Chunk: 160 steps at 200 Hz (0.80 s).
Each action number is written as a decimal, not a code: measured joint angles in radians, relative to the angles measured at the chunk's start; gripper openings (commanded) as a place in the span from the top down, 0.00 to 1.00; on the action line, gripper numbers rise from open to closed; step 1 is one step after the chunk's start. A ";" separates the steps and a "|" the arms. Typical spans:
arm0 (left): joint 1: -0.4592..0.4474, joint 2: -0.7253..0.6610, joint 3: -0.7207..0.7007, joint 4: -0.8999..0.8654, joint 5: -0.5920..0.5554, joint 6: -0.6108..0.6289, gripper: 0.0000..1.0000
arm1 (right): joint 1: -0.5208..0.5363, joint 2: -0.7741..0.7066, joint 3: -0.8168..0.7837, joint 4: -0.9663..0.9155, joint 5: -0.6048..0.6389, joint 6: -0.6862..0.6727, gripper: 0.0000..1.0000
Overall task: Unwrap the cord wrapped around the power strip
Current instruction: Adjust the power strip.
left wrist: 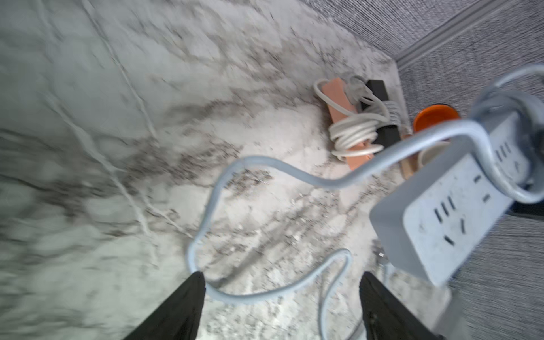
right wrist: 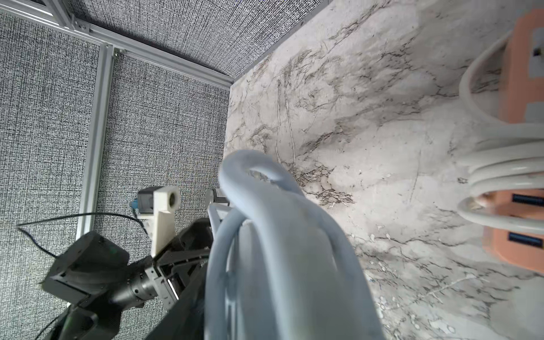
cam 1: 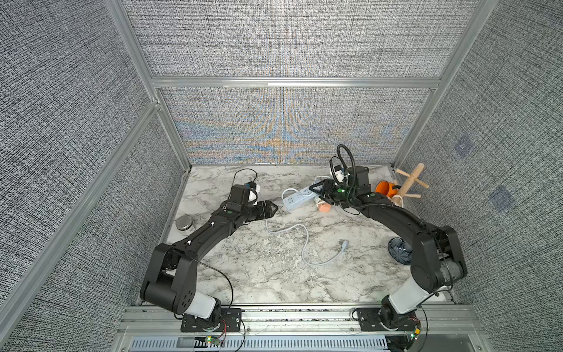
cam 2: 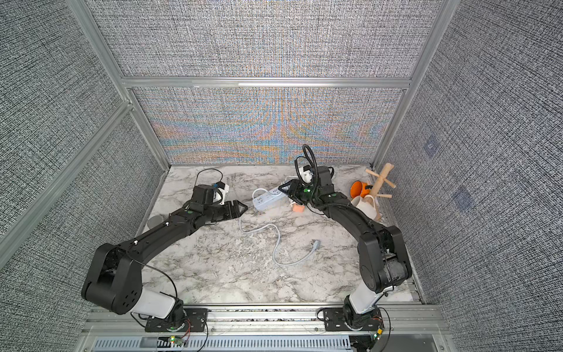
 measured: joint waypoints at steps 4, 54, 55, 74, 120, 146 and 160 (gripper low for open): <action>0.000 0.002 -0.021 0.032 0.027 -0.036 0.19 | 0.000 0.001 0.000 0.003 0.000 0.002 1.00; -0.004 0.015 -0.126 0.439 0.180 -0.349 0.13 | 0.002 0.004 0.000 0.031 -0.001 0.014 1.00; -0.004 0.015 -0.125 0.446 0.182 -0.354 0.13 | 0.002 0.004 0.000 0.031 -0.001 0.014 1.00; -0.009 0.021 -0.111 0.516 0.196 -0.401 0.13 | 0.005 0.004 -0.010 0.039 -0.001 0.017 1.00; -0.035 0.103 -0.053 0.552 0.183 -0.422 0.20 | 0.015 0.004 -0.034 0.071 -0.012 0.037 1.00; -0.066 0.131 -0.050 0.568 0.172 -0.417 0.24 | 0.019 0.004 -0.043 0.099 -0.019 0.058 1.00; -0.069 0.144 -0.053 0.580 0.169 -0.429 0.25 | 0.021 0.004 -0.044 0.113 -0.022 0.069 1.00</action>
